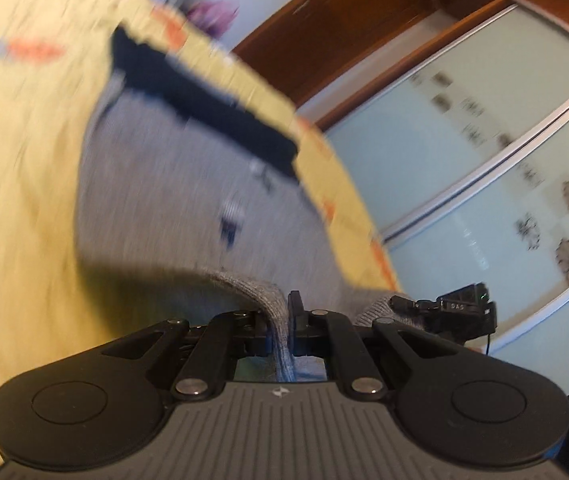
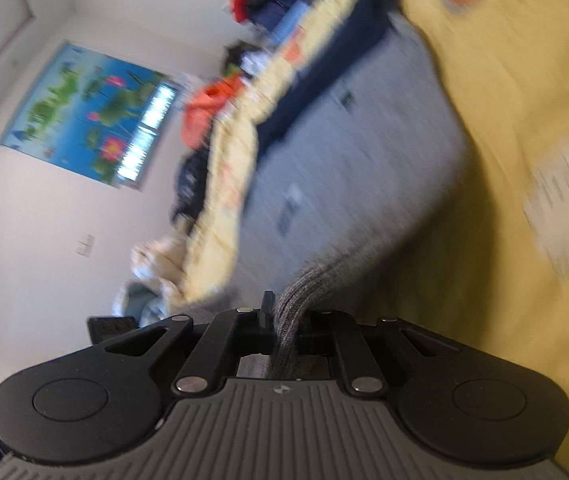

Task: Fold small clothes
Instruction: 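Lift the side edge with both tools, fold it over the body, release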

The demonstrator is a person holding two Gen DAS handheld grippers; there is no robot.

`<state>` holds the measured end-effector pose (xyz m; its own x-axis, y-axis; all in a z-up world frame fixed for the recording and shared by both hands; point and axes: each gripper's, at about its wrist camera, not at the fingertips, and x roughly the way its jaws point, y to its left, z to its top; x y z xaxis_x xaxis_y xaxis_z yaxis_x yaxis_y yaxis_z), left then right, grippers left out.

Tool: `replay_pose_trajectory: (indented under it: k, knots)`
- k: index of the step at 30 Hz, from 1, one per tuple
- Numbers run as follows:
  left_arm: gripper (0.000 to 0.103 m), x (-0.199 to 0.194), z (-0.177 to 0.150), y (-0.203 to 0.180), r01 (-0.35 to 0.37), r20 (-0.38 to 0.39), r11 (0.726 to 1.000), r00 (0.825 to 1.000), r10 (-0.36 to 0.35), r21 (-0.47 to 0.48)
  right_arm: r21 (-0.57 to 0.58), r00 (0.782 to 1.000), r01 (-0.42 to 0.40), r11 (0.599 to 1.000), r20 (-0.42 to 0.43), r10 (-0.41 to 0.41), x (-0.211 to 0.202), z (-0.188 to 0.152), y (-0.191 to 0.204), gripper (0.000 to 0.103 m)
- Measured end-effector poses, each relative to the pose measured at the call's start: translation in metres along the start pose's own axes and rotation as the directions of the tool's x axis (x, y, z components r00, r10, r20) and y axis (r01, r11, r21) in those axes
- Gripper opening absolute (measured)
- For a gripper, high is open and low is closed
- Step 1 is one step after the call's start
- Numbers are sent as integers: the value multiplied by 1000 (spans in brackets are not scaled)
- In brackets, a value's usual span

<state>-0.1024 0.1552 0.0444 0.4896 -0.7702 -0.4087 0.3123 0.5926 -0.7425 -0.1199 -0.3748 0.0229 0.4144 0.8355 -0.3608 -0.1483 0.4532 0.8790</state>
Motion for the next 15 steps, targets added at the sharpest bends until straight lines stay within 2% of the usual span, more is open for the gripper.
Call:
replay_pose_trajectory:
  k: [5,10,13,15]
  knots:
    - [6,15,48,2,-7,77,999,997,4,34,-40,989,-93,995,108,97,6,61,9,14]
    - [6,33,113,5,-8,170,998,985,-2,60,-99,975,-97,990,190,114,14,133,15,14]
    - [6,55,163,11,-40,209,997,978,24,71,-98,967,-96,991,225,116,25,182,5,14]
    - [6,71,196,13,-99,230,989,970,72,111,-97,964,-89,991,242,111,39,214,-6,14]
